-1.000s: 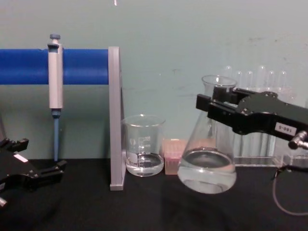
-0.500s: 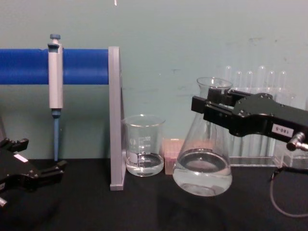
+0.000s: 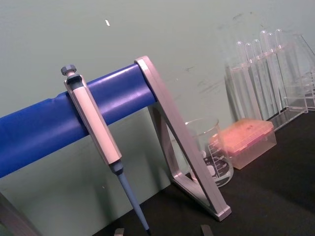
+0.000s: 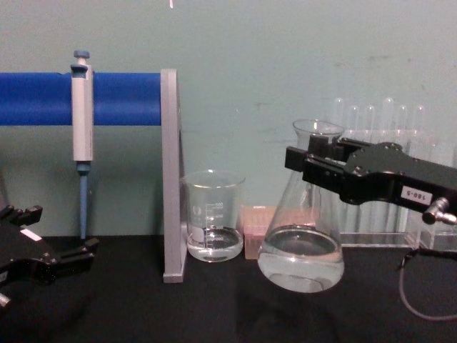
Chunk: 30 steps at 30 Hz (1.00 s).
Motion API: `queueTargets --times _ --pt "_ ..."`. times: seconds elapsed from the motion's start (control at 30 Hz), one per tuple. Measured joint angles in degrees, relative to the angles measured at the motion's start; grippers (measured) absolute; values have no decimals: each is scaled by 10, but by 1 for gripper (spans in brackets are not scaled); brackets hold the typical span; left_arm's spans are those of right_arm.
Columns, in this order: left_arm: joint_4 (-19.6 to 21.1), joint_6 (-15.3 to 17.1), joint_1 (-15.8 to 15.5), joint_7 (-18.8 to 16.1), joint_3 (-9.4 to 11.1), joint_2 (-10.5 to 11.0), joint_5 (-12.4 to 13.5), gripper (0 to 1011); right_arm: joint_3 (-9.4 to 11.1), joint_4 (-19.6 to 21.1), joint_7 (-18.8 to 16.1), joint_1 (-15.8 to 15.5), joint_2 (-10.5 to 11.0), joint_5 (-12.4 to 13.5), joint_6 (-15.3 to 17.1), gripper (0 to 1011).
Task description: Grasp the erlenmeyer flask with one hand, shake it three times, then place it back.
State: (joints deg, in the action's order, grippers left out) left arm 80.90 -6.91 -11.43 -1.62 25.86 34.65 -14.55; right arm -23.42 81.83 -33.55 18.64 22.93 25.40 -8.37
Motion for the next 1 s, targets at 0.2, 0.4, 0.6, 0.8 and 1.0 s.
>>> queueTargets --times 0.2,0.4,0.6,0.8,1.0 --pt "0 0 0 0 0 0 0 1001 -4 -20 -6 12 -2 5 -2 451" --pt "0 0 0 0 0 0 0 1001 -10 -45 -18 27 -6 10 -7 451" --pt "0 0 0 0 0 0 0 1001 -16 -71 -31 42 -10 15 -12 451" --pt "0 0 0 0 0 0 0 1001 -24 -100 -43 58 -15 15 -21 451" --pt "0 0 0 0 0 0 0 1001 -32 -130 -50 72 -22 7 -32 451"
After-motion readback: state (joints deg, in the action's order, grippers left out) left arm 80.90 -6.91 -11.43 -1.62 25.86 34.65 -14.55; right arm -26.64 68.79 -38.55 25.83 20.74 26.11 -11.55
